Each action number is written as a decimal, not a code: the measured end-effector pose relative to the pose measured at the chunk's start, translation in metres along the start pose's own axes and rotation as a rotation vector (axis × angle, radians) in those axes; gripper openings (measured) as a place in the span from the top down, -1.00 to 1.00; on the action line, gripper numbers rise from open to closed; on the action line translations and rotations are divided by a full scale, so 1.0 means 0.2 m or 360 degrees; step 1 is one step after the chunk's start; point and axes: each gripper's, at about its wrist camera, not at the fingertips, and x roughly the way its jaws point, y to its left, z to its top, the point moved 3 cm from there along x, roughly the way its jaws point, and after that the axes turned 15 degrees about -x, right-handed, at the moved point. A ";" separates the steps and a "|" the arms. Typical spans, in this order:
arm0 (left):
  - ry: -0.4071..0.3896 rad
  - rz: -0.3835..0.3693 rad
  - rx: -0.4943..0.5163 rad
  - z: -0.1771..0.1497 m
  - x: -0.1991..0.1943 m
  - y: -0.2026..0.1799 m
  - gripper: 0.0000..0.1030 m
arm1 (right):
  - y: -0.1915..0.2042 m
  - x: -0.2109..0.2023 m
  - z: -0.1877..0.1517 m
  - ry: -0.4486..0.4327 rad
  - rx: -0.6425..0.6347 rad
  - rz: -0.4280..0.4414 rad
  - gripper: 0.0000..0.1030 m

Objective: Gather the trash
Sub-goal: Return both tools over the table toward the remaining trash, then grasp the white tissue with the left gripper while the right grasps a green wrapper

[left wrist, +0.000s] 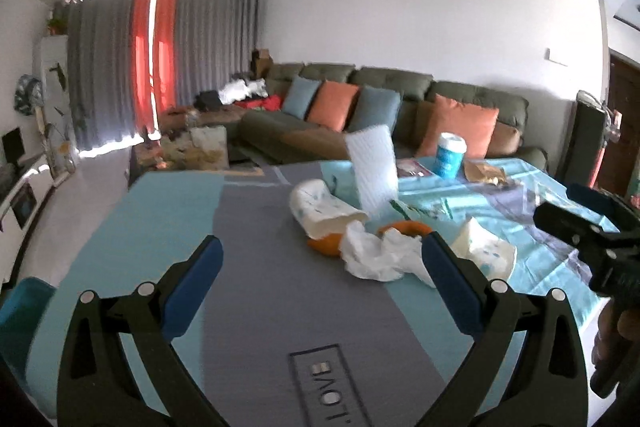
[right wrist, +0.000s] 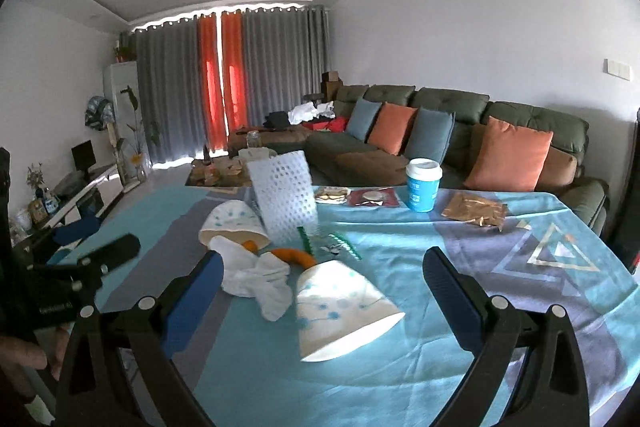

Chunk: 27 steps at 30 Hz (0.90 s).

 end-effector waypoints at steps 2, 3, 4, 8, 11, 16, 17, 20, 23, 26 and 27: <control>0.0045 0.0003 0.0011 -0.03 0.06 -0.03 -0.90 | -0.02 0.04 0.01 0.0018 -0.0003 0.0015 -0.87; 0.0051 -0.0005 0.0011 -0.03 0.06 -0.04 -0.90 | -0.02 0.06 0.02 0.0029 -0.0005 0.0020 -0.87; 0.0063 -0.0007 0.0013 -0.04 0.07 -0.05 -0.90 | -0.03 0.08 0.02 0.0041 -0.0009 0.0017 -0.87; 0.0131 -0.0028 0.0014 -0.05 0.14 -0.07 -0.90 | -0.06 0.19 0.04 0.0100 -0.0027 0.0056 -0.87; 0.0217 -0.0047 -0.0013 -0.05 0.21 -0.08 -0.90 | -0.09 0.27 0.06 0.0163 -0.0039 0.0076 -0.87; 0.0354 -0.0074 -0.0087 -0.06 0.34 -0.10 -0.90 | -0.13 0.45 0.09 0.0282 -0.0063 0.0187 -0.70; 0.0387 -0.0084 -0.0105 -0.07 0.37 -0.10 -0.90 | -0.14 0.48 0.09 0.0300 -0.0061 0.0195 -0.66; 0.0452 -0.0091 -0.0164 -0.07 0.45 -0.10 -0.86 | -0.15 0.58 0.10 0.0362 -0.0078 0.0237 -0.59; 0.0503 -0.0094 -0.0200 -0.08 0.51 -0.09 -0.64 | -0.15 0.65 0.09 0.0396 -0.0080 0.0277 -0.57; 0.0567 -0.0103 -0.0242 -0.09 0.57 -0.08 -0.47 | -0.16 0.71 0.09 0.0428 -0.0085 0.0302 -0.54; 0.0583 -0.0103 -0.0255 -0.09 0.59 -0.08 -0.41 | -0.16 0.72 0.08 0.0436 -0.0087 0.0307 -0.53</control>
